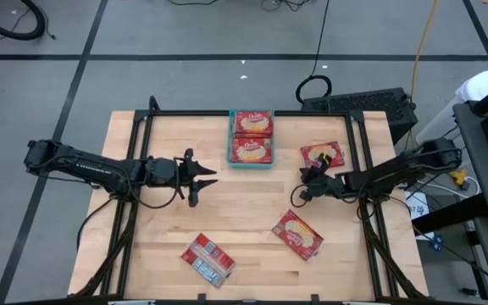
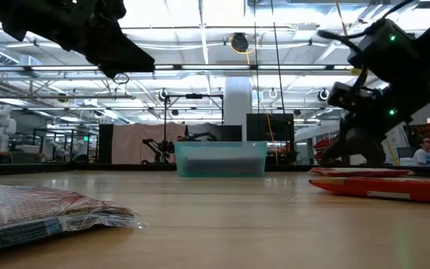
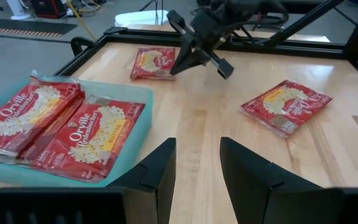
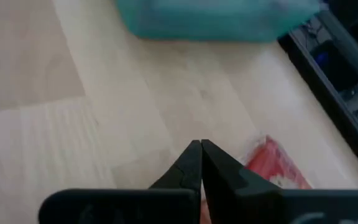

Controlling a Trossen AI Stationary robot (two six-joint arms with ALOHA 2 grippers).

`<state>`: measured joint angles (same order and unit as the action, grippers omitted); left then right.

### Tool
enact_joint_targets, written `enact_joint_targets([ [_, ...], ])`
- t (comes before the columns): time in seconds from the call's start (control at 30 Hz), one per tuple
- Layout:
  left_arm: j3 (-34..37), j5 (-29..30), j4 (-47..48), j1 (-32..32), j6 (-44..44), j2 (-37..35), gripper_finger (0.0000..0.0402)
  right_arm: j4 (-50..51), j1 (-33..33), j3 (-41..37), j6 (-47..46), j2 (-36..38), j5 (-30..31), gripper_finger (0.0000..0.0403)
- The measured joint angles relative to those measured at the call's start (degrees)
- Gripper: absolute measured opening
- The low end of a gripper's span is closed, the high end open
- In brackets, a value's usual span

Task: Sort popcorn bags into baskets
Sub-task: Put the red popcorn bag into the blue bin

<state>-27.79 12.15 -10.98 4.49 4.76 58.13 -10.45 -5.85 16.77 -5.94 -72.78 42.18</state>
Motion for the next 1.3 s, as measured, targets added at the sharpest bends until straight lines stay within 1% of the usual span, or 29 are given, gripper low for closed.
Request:
enact_joint_targets([
  [0.1,0.0,0.0,-0.1,-0.4,-0.4,0.0,0.0129,1.7,-0.1,0.4,1.0,0.0,-0.2,0.0009],
  [0.17,0.0,0.0,-0.1,-0.8,-0.4,0.0,0.0129,3.4,-0.1,0.4,0.3,-1.0,0.0,0.0026],
  [0.27,0.0,0.0,-0.1,-0.8,-0.4,0.0,0.0129,6.1,-0.1,0.3,-2.5,-2.6,0.0,0.0067],
  [0.37,0.0,0.0,-0.1,-0.8,-0.4,0.0,0.0129,6.0,-0.1,0.1,-3.8,-4.2,0.1,0.0118],
  [0.53,0.0,0.1,-0.1,-0.8,-0.6,0.0,0.0129,4.4,-0.1,-0.1,-3.4,-6.2,3.9,0.0198],
  [0.6,0.0,0.5,-0.1,-0.8,-0.5,0.0,0.0129,3.7,0.1,-0.8,-3.7,-6.7,4.5,0.0216],
  [0.67,0.0,0.7,-0.2,-0.8,-0.3,0.0,0.0129,3.8,0.9,-1.9,-5.1,-6.7,4.5,0.0221],
  [0.73,0.0,1.0,-0.2,-0.8,-0.3,0.0,0.0129,3.8,1.9,-3.2,-7.8,-6.7,4.5,0.0212],
  [0.83,0.0,1.0,-0.2,-0.8,-0.3,0.0,0.0129,3.6,3.2,-5.0,-10.4,-6.8,4.0,0.0171],
  [0.9,0.0,1.0,-0.2,-0.8,-0.3,0.0,0.0129,2.9,3.9,-5.3,-10.8,-6.8,3.9,0.013],
  [1.03,0.0,1.0,-0.2,-0.6,0.0,0.0,0.0129,2.0,5.2,-5.3,-11.6,-6.8,2.6,0.0029],
  [1.07,0.0,1.0,-0.3,-0.5,0.0,0.0,0.0129,1.9,5.4,-5.3,-11.6,-6.8,2.5,0.0015],
  [1.17,0.0,1.0,-1.1,-0.3,0.2,0.0,0.0129,0.1,5.7,-5.4,-11.5,-6.4,2.3,0.0011],
  [1.3,0.0,1.0,-2.9,-0.2,0.0,0.0,0.0129,-5.9,5.4,-5.5,-8.9,-5.2,-2.9,0.0002],
])
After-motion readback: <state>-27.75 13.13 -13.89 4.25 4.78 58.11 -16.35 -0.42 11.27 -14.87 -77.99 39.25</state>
